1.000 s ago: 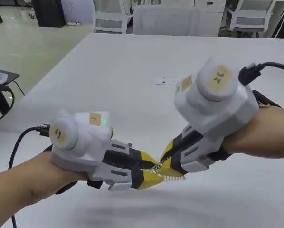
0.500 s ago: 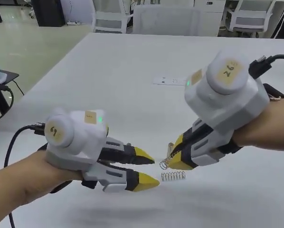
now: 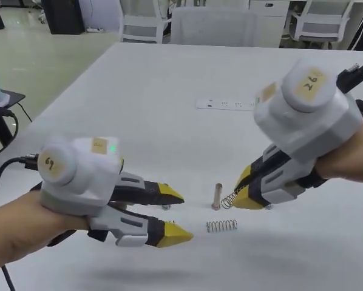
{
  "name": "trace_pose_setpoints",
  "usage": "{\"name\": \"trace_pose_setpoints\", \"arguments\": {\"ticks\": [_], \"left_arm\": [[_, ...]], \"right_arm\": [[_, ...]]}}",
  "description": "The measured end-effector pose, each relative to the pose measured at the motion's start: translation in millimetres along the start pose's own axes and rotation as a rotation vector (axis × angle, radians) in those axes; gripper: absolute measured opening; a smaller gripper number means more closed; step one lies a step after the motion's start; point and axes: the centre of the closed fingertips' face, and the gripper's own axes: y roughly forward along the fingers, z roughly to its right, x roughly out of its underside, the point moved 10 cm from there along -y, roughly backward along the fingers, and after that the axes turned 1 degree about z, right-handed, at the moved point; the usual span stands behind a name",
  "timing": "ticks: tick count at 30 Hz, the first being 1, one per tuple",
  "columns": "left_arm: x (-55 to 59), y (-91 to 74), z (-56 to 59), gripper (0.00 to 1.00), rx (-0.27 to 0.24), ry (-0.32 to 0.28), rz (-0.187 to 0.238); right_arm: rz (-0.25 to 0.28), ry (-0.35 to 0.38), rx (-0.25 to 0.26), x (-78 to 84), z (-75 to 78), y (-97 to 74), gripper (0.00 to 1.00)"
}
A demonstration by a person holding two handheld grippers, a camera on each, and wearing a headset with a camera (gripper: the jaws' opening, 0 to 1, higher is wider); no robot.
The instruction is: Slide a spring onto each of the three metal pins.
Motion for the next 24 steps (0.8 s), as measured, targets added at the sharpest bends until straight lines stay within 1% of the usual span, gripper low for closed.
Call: {"name": "trace_pose_setpoints", "arguments": {"ticks": [11, 17, 24], "left_arm": [[5.2, -16.3, 1.1, 0.36, -0.032, -0.025, -0.01], [8.1, -26.0, 2.6, 0.38, -0.059, -0.03, -0.017], [8.6, -35.1, 5.8, 0.41, -0.092, -0.038, -0.01]], "right_arm": [[-0.025, -0.002, 0.013, 4.3, 7.1, -5.1, 0.09], [-0.04, -0.002, 0.019, 6.9, 11.2, -7.6, 0.09], [-0.059, -0.002, 0.031, 9.6, 19.0, -12.1, 0.09]]}}
